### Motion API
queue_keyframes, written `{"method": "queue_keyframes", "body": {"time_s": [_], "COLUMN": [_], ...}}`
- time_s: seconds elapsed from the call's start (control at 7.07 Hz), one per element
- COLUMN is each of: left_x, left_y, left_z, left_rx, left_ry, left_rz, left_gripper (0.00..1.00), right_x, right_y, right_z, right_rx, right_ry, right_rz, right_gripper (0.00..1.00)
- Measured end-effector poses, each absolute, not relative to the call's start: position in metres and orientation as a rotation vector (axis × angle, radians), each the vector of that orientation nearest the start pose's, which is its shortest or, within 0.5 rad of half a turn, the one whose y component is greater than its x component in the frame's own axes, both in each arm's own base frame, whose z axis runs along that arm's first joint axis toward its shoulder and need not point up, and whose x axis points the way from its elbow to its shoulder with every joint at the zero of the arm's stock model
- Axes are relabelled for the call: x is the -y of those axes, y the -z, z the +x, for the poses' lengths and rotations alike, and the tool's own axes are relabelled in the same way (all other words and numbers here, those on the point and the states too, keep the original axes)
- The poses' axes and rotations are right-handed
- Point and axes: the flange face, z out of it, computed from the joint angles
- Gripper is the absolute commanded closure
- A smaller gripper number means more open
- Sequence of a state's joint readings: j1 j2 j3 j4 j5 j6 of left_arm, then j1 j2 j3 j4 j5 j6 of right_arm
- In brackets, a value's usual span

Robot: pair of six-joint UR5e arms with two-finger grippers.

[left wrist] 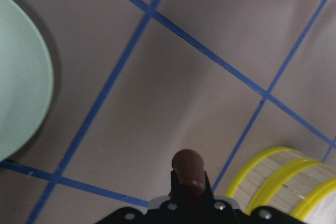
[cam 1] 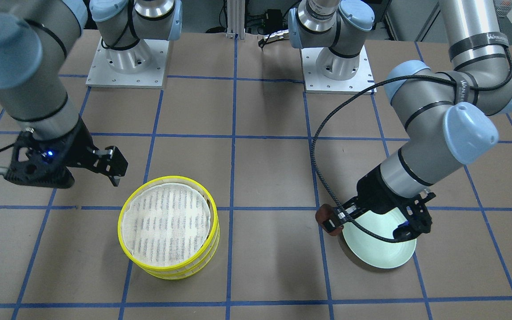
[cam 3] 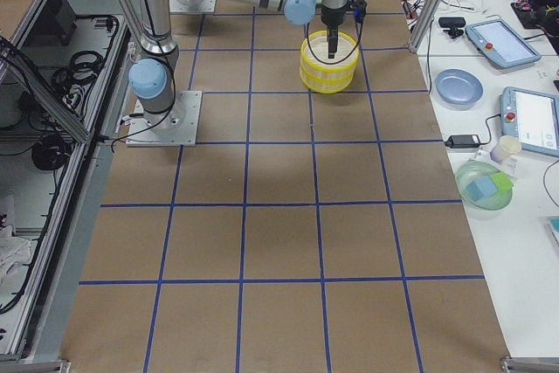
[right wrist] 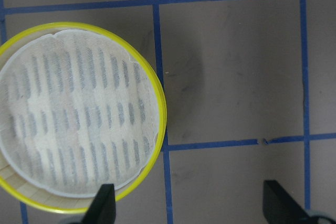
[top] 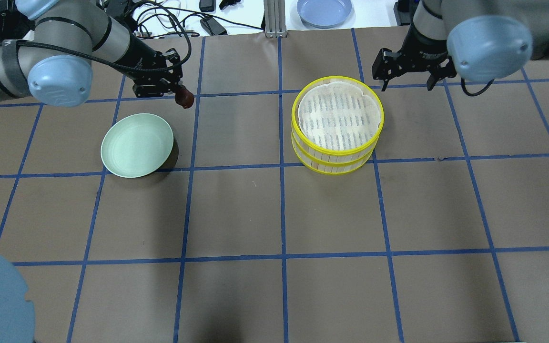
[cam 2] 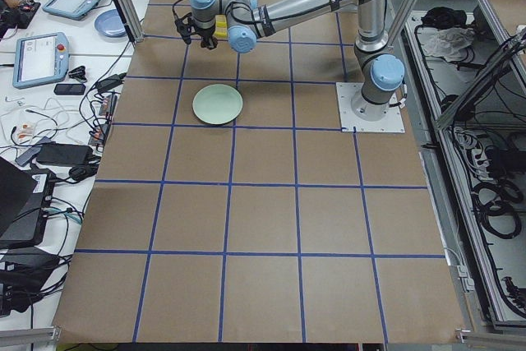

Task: Stack buns with steamer

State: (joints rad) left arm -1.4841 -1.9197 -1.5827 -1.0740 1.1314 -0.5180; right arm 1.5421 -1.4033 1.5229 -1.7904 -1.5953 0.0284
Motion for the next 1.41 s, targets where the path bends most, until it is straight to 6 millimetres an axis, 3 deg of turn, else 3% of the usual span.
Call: {"method": "queue_keyframes", "body": {"time_s": [0.14,0.28,0.57,0.85,0.99,1.13,1.27,1.41], "left_x": [0.635,0.631,0.617,0.613,0.612,0.609,0.606,0.604], "left_y": [-0.351,-0.352,-0.344,-0.319,-0.303,-0.291,-0.285,-0.282], "left_z": [-0.162,-0.202,-0.268,-0.305,-0.319,-0.332,-0.341,-0.345], "left_rx": [-3.48,-3.511,-3.583,-3.633,-3.641,-3.643,-3.644,-3.642], "left_ry": [0.058,0.016,-0.083,-0.124,-0.151,-0.175,-0.187,-0.193], "left_rz": [-1.147,-1.258,-1.266,-1.235,-1.215,-1.187,-1.164,-1.157], "left_gripper": [1.0,1.0,1.0,1.0,0.53,0.13,0.02,0.0], "right_x": [0.554,0.535,0.51,0.494,0.489,0.485,0.484,0.483], "right_y": [-0.49,-0.52,-0.545,-0.551,-0.551,-0.548,-0.545,-0.543], "right_z": [0.117,0.124,0.139,0.142,0.143,0.143,0.143,0.144], "right_rx": [-3.157,-3.151,-3.148,-3.147,-3.143,-3.141,-3.14,-3.138], "right_ry": [0.195,0.229,0.25,0.2,0.176,0.144,0.116,0.104], "right_rz": [0.083,0.059,-0.011,-0.036,-0.036,-0.033,-0.032,-0.029], "right_gripper": [0.0,0.0,0.0,0.0,0.0,0.0,0.0,0.0]}}
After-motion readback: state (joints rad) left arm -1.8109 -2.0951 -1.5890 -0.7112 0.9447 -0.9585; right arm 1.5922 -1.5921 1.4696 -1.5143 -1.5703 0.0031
